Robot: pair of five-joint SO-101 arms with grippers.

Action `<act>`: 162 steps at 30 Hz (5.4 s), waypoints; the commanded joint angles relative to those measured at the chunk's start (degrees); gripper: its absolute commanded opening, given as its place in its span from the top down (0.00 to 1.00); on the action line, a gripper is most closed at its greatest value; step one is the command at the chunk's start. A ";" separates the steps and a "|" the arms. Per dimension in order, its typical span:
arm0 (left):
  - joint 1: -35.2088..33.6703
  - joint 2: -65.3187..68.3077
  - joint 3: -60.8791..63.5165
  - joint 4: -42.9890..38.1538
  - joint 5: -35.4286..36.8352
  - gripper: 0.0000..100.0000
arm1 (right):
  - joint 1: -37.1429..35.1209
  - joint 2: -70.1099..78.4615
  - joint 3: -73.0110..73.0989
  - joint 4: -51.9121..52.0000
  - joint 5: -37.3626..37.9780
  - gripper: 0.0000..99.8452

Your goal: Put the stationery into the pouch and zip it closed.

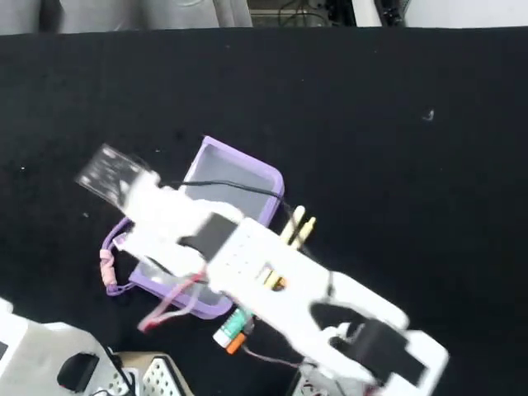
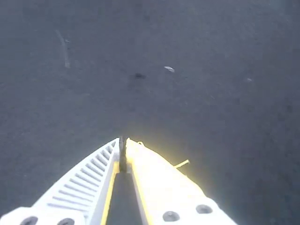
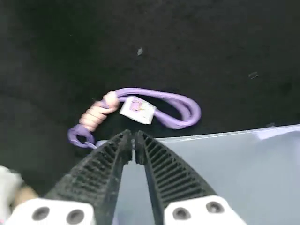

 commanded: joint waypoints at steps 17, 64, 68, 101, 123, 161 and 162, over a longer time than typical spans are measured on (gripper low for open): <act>-8.92 -0.53 0.13 -4.57 -0.53 0.97 | -4.92 35.56 -45.23 24.18 -18.55 0.81; -10.68 -1.14 -0.48 -4.92 -0.53 0.97 | -8.44 55.34 -52.88 19.16 -21.54 0.85; -10.68 -1.14 -0.48 -4.92 -0.53 0.97 | -6.24 58.86 -56.75 20.48 -21.54 0.99; 10.95 -1.14 8.84 -4.84 -10.90 0.97 | 12.40 54.29 -96.40 49.93 2.11 0.99; 22.46 -1.14 17.36 -4.48 -16.09 0.97 | 21.10 2.59 -40.92 43.69 15.47 0.99; 75.30 -78.86 63.34 0.35 -17.76 0.97 | 29.27 -47.87 25.36 3.52 14.68 0.99; 76.09 -82.46 65.71 -0.79 -17.76 0.97 | 29.27 -47.87 25.27 3.52 14.68 0.99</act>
